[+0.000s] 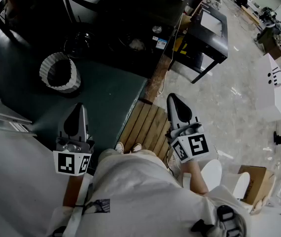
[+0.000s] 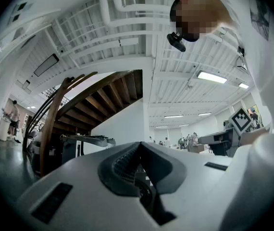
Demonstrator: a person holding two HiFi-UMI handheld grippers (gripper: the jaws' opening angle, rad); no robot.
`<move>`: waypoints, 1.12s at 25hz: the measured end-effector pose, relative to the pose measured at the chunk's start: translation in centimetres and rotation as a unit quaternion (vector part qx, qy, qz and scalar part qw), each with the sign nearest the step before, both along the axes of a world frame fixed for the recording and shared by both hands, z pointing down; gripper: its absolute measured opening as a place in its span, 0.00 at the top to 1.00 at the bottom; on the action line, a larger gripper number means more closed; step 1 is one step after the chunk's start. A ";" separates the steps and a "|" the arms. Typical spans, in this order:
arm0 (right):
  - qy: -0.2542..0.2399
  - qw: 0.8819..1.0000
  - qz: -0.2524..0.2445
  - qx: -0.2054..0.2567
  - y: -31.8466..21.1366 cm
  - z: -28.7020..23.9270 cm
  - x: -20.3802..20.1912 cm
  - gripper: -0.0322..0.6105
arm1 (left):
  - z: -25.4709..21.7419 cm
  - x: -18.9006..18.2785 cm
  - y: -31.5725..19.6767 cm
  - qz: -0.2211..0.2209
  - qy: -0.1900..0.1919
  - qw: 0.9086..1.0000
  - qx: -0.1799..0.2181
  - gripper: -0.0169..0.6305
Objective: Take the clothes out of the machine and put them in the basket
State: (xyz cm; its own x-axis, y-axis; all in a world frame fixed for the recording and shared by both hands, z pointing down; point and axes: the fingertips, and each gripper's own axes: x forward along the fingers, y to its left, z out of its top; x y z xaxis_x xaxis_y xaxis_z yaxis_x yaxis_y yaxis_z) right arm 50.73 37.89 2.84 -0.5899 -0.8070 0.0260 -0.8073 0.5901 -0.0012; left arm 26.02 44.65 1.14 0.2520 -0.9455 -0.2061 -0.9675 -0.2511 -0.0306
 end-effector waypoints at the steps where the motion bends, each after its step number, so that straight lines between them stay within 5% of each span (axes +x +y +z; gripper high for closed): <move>1: 0.001 1.000 0.000 -0.001 0.1 0.1 -0.1 0.93 | 0.2 0.0 0.1 -0.001 0.001 1.000 -0.002 0.95; 15: 0.005 1.000 -0.018 -0.016 -1.0 1.6 -0.4 0.92 | 0.8 0.0 -0.8 -0.005 0.003 1.000 -0.007 0.95; 22: 0.021 0.999 -0.031 -0.006 -3.3 1.8 0.9 0.43 | 1.0 0.5 -1.7 -0.016 0.002 1.000 -0.010 0.95; 28: 0.005 0.999 -0.030 -0.016 -5.2 2.6 2.9 0.23 | 1.7 2.4 -2.2 -0.020 -0.002 1.000 -0.018 0.95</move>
